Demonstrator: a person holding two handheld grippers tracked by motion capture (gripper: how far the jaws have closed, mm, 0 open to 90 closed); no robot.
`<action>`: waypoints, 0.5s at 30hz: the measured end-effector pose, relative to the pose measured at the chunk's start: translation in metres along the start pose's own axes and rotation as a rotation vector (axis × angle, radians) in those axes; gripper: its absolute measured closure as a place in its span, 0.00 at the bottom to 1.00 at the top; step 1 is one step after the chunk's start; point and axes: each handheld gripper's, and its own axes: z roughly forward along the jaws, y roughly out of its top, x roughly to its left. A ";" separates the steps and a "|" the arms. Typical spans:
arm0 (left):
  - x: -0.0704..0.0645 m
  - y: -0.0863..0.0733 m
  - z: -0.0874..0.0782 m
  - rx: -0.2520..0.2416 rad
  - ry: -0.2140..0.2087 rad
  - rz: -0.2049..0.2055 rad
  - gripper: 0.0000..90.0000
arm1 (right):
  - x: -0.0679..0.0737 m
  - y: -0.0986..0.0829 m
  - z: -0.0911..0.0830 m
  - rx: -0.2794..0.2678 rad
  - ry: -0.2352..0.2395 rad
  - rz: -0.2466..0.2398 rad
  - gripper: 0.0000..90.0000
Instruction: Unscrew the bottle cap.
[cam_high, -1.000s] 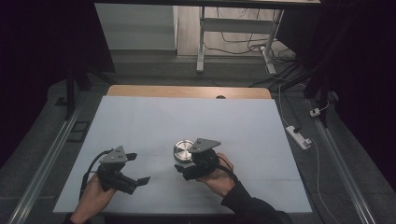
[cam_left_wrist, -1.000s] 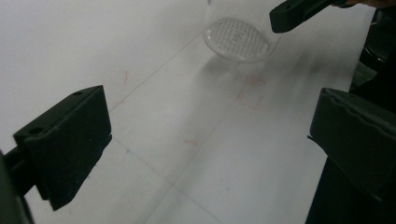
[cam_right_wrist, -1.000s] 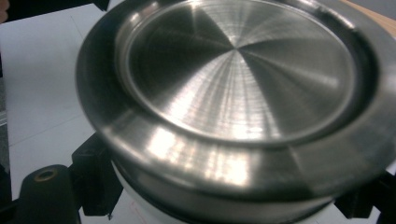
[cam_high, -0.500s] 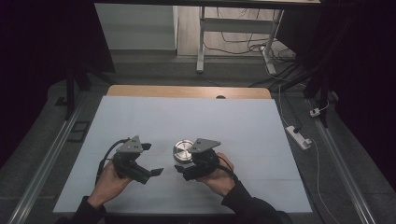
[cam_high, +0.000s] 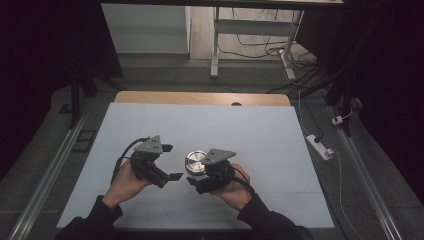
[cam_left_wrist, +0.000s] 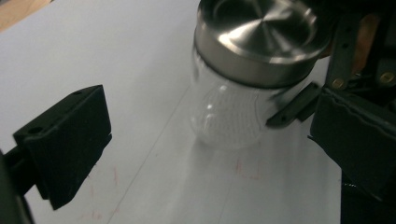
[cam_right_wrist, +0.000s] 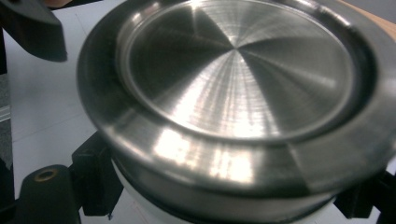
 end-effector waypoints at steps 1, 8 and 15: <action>0.000 0.000 0.000 0.000 0.000 0.000 0.00 | 0.000 0.000 0.000 0.002 0.001 0.002 0.17; 0.001 0.016 0.012 0.040 -0.099 0.120 0.00 | 0.002 0.000 0.001 0.002 0.023 -0.011 0.17; 0.002 0.024 0.026 0.056 -0.196 0.196 0.03 | 0.005 0.000 0.003 0.011 0.066 -0.036 0.17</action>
